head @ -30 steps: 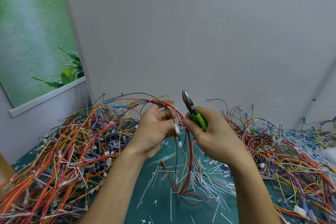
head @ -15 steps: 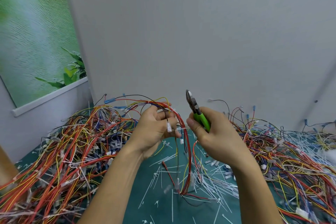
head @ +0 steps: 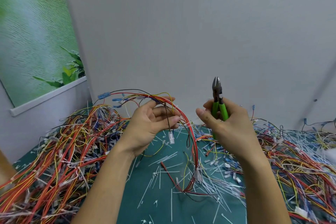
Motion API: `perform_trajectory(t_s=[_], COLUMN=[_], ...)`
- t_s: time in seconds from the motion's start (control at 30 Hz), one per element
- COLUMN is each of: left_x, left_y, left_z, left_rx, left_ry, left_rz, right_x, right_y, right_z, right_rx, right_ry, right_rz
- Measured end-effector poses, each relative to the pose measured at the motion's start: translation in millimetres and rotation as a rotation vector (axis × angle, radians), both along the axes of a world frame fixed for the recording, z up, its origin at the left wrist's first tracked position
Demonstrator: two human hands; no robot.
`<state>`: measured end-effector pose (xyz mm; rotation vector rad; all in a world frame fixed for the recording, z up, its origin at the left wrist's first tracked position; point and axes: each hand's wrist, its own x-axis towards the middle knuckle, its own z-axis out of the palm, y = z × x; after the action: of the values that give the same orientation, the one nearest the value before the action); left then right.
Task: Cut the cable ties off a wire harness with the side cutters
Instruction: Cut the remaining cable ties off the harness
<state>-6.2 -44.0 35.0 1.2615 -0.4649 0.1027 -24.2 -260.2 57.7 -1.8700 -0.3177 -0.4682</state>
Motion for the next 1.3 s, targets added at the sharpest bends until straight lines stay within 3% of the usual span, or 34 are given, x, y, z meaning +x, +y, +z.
perform_trajectory(t_s=[0.23, 0.37, 0.6, 1.3], left_x=[4, 6, 10, 3], left_y=[2, 2, 2, 0], left_z=[-1, -2, -5, 6], left_rx=[-0.031, -0.059, -0.083, -0.286], left_ry=[-0.07, -0.057, -0.003, 0.005], left_rz=[0.072, 0.084, 0.072, 0.105], right_x=[-4, -15, -36, -39], right_y=[-6, -12, -12, -5], right_z=[6, 11, 23, 25], right_rx=[0.127, 0.171, 0.008, -0.307], right_ry=[0.109, 0.231, 0.32, 0.455], right_rz=[-0.052, 0.111, 0.302, 0.407])
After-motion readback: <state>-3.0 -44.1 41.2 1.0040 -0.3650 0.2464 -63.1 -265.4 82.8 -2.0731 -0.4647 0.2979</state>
